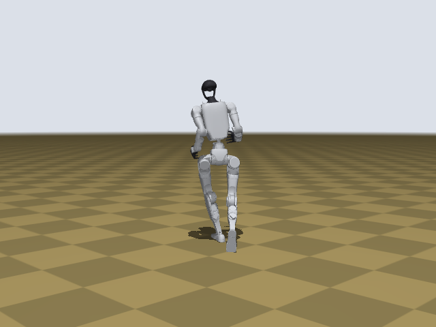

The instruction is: Walk run

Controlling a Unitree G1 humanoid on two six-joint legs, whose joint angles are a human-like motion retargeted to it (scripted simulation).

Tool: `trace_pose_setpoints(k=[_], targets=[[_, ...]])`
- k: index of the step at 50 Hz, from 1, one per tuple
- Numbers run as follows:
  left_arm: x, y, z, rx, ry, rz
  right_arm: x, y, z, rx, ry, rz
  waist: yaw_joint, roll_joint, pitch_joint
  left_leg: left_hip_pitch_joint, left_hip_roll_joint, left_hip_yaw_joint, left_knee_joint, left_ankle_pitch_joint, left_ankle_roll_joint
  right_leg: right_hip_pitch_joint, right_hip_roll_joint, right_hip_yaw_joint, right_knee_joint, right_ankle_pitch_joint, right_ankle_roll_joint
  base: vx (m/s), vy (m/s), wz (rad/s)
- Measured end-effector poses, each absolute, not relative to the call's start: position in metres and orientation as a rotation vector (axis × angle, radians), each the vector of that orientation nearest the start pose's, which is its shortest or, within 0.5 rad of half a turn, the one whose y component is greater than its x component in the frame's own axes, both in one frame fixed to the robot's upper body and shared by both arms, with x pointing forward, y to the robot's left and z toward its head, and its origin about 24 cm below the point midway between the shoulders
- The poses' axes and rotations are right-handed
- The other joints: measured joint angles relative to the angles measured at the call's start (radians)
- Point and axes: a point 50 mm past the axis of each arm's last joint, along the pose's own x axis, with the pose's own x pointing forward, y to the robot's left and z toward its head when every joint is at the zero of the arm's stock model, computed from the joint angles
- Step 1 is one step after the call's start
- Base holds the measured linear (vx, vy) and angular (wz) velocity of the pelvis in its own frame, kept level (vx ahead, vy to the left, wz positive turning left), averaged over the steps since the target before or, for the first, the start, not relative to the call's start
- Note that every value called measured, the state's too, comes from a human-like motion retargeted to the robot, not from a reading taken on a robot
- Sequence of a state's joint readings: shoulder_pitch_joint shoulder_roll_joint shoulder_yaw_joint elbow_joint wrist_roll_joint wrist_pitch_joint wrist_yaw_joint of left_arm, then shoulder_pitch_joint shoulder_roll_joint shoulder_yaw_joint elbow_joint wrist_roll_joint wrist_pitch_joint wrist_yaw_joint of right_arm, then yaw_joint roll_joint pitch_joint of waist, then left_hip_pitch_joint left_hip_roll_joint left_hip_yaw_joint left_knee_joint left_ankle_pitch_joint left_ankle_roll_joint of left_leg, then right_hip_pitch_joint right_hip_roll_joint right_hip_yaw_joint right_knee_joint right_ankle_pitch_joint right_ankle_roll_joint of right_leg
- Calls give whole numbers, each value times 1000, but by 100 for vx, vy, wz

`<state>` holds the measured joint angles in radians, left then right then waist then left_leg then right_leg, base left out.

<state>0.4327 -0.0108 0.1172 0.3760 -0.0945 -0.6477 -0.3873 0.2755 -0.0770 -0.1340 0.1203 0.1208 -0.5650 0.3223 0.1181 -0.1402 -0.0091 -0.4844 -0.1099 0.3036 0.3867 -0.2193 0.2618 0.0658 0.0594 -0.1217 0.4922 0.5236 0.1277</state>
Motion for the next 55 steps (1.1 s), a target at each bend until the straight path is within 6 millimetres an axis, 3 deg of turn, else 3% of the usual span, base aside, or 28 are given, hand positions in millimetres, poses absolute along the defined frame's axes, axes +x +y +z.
trace_pose_setpoints(k=[2,5,8,10,13,15,18,19,21,22,23,24,25,27,30,33,35,37,38,40,42,43,44,45,47,50,52,55], targets=[[131,176,-47,-53,76,-102,158,-203,-10,-100,-56,115,-56,17,3,40,-16,-96,128,-84,0,-57,50,4,282,0,-15,171,-24,188],[181,179,-17,-45,-110,-119,127,-207,-47,-84,158,167,-101,149,-18,95,123,-166,169,-166,0,-201,182,25,331,-28,-88,118,-6,45],[218,155,17,-100,-275,-167,77,-226,-67,-11,336,125,-45,176,-36,219,108,-158,54,-148,0,-335,135,87,326,-247,-183,108,-3,17],[233,146,38,-152,-366,-171,50,-239,-71,23,399,56,-120,200,-41,304,51,-233,-60,-65,-2,-444,41,56,280,-381,-185,123,-13,202],[240,139,55,-209,-432,-193,28,-247,-69,26,443,-6,-238,229,-62,414,41,-301,-168,103,-82,-528,-23,23,29,-446,-154,137,-38,178],[239,138,60,-218,-450,-220,27,-247,-66,23,424,-42,-300,234,-67,486,35,-326,-204,237,-142,-549,-11,64,-164,-479,-152,138,-52,121],[235,148,54,-168,-423,-255,53,-239,-59,16,324,-69,-338,236,-74,574,39,-343,-216,454,-252,-540,-24,50,-375,-563,-26,103,-40,21],[231,154,49,-139,-403,-252,67,-235,-55,8,278,-68,-344,234,-73,594,33,-352,-196,530,-308,-540,-30,0,-383,-523,-64,129,-56,-48],[221,168,36,-73,-348,-235,95,-227,-43,-14,174,-69,-351,222,-74,608,16,-340,-101,685,-446,-537,-46,-118,-324,-439,-230,135,-50,-61],[213,175,27,-36,-307,-229,108,-222,-36,-22,123,-74,-346,222,-74,590,21,-305,6,738,-502,-529,-21,-97,-267,-451,-297,161,-56,-87],[201,180,14,4,-247,-234,118,-215,-29,-22,76,-83,-333,243,-67,544,57,-250,193,742,-518,-516,86,107,-191,-510,-327,179,-62,-44],[191,184,0,39,-182,-253,130,-214,-21,-18,17,-108,-338,274,-50,487,92,-274,370,743,-523,-522,127,149,-113,-560,-332,178,-59,31],[180,186,-14,68,-113,-280,143,-214,-11,-10,-48,-140,-353,311,-27,425,127,-337,543,743,-523,-537,135,109,-35,-605,-326,129,-37,48],[158,185,-37,52,4,-282,169,-216,6,26,-167,-153,-333,238,-54,315,-31,-393,599,657,-505,-446,53,136,-76,-627,-342,91,-33,-43],[121,180,-56,-20,106,-222,189,-210,25,122,-292,-148,-268,186,-63,127,108,-224,651,385,-333,-321,108,245,-157,-611,-387,126,-43,-94],[96,186,-63,-59,161,-112,192,-214,39,155,-376,-129,-176,133,-50,-28,174,-118,494,251,-201,-202,65,224,-260,-459,-355,135,-38,-105],[86,189,-65,-75,183,-49,189,-214,42,152,-382,-100,-97,96,-48,-73,198,-29,261,239,-157,-127,55,232,-319,-325,-325,128,-37,-136],[85,190,-65,-94,186,-5,181,-215,37,115,-341,-73,-44,90,-37,-54,152,-42,-13,206,-141,-50,71,227,-357,-181,-308,109,-27,-122],[86,189,-65,-109,180,11,177,-215,33,83,-309,-54,-4,75,-24,-38,106,-104,-120,182,-163,-7,55,219,-364,-111,-298,128,-23,-132],[96,185,-60,-126,150,14,167,-215,21,22,-227,-28,22,66,-4,-10,99,-165,-239,167,-277,63,34,129,-338,-4,-278,149,-20,-78],[111,181,-51,-120,94,-14,154,-215,4,-33,-119,-7,10,45,27,24,71,-96,-206,282,-188,54,25,143,-83,0,-215,131,-24,26],[120,180,-45,-110,59,-37,147,-216,-4,-59,-65,4,-27,20,34,29,7,-111,-150,263,-106,23,26,160,71,0,-156,153,-27,118],[127,178,-40,-102,30,-59,135,-216,-16,-77,7,17,-63,-3,30,47,-30,-133,-76,207,-84,-8,13,120,217,0,-130,184,-26,150],[131,175,-35,-95,4,-80,120,-215,-30,-88,89,34,-99,-25,22,71,-54,-158,6,134,-92,-39,-7,51,359,0,-120,184,-34,93],[160,180,-19,-92,-118,-66,97,-213,-56,-55,237,78,-155,13,8,75,-17,-271,64,79,-140,-130,33,12,420,-5,-138,144,-52,-3],[204,162,6,-148,-255,-160,60,-205,-82,59,413,72,-140,92,-18,165,142,-209,42,25,-173,-280,179,74,374,-125,-144,119,-63,-47],[225,151,30,-206,-362,-171,44,-212,-83,100,443,39,-178,121,-18,245,149,-213,-24,52,-181,-379,172,81,320,-262,-142,97,-42,20],[240,142,59,-258,-486,-182,31,-224,-78,83,444,5,-268,174,-30,368,154,-198,-145,196,-197,-484,64,10,117,-386,-144,113,-35,33]])
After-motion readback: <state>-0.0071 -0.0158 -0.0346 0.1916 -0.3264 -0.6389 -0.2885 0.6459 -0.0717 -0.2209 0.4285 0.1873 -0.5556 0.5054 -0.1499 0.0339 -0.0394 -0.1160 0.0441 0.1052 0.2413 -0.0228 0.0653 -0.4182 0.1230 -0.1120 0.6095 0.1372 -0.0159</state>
